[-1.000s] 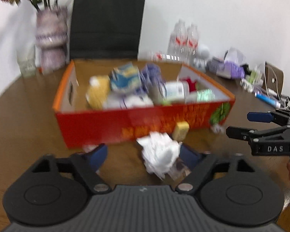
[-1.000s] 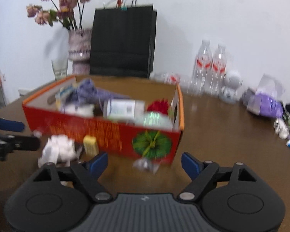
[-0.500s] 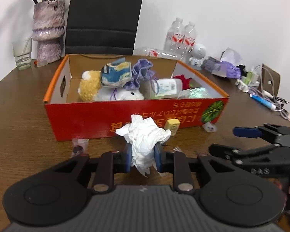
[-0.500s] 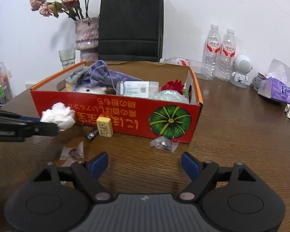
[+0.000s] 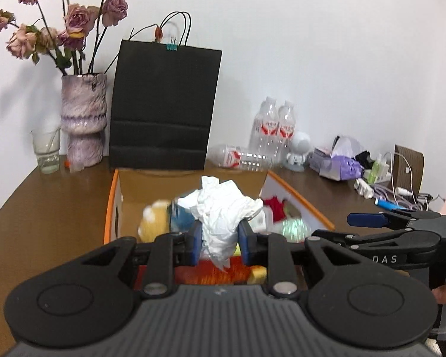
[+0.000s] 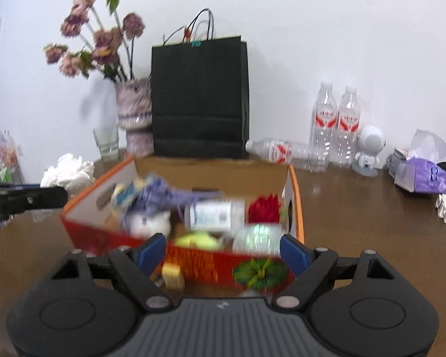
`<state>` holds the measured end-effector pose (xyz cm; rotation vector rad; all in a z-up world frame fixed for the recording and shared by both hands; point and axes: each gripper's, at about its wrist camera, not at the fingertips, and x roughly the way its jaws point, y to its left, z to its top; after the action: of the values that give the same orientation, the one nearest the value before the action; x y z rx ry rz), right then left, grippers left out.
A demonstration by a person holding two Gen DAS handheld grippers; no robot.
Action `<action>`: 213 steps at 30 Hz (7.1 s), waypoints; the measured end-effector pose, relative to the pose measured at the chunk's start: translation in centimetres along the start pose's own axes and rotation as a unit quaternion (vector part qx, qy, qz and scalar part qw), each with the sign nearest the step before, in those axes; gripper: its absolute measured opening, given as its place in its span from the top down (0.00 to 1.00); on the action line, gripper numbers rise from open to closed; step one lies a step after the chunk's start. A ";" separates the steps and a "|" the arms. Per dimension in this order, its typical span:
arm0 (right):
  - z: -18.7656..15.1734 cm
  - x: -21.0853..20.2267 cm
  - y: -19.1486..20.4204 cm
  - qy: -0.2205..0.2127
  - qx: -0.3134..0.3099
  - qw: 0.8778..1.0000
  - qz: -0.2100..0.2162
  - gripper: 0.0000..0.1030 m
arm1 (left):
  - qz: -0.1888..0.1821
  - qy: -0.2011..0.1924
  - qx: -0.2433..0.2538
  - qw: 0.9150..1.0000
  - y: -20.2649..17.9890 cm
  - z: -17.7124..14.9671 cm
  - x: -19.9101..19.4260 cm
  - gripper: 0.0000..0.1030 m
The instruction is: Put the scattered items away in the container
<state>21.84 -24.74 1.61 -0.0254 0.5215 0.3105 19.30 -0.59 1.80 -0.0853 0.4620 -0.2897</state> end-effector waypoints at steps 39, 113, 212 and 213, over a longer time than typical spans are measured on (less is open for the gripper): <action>6.2 16.5 -1.7 0.083 0.021 0.996 -0.022 0.12 | 0.011 0.052 -0.085 0.995 6.8 3.7 15.3 0.02; 4.3 4.0 2.2 -0.039 -0.011 0.999 0.037 0.89 | 0.019 -0.046 0.007 0.999 1.7 2.4 2.3 0.88; 3.0 -0.2 1.4 -0.070 0.047 0.996 0.017 0.81 | -0.009 -0.058 0.013 0.998 1.2 0.6 -0.1 0.81; 3.6 0.3 1.1 -0.070 0.052 0.996 0.019 0.81 | -0.007 -0.061 0.010 0.998 1.1 1.4 0.6 0.81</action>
<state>23.47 -23.22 4.61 0.1070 0.3997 0.3203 20.73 0.31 2.63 -0.0868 0.3372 -0.3005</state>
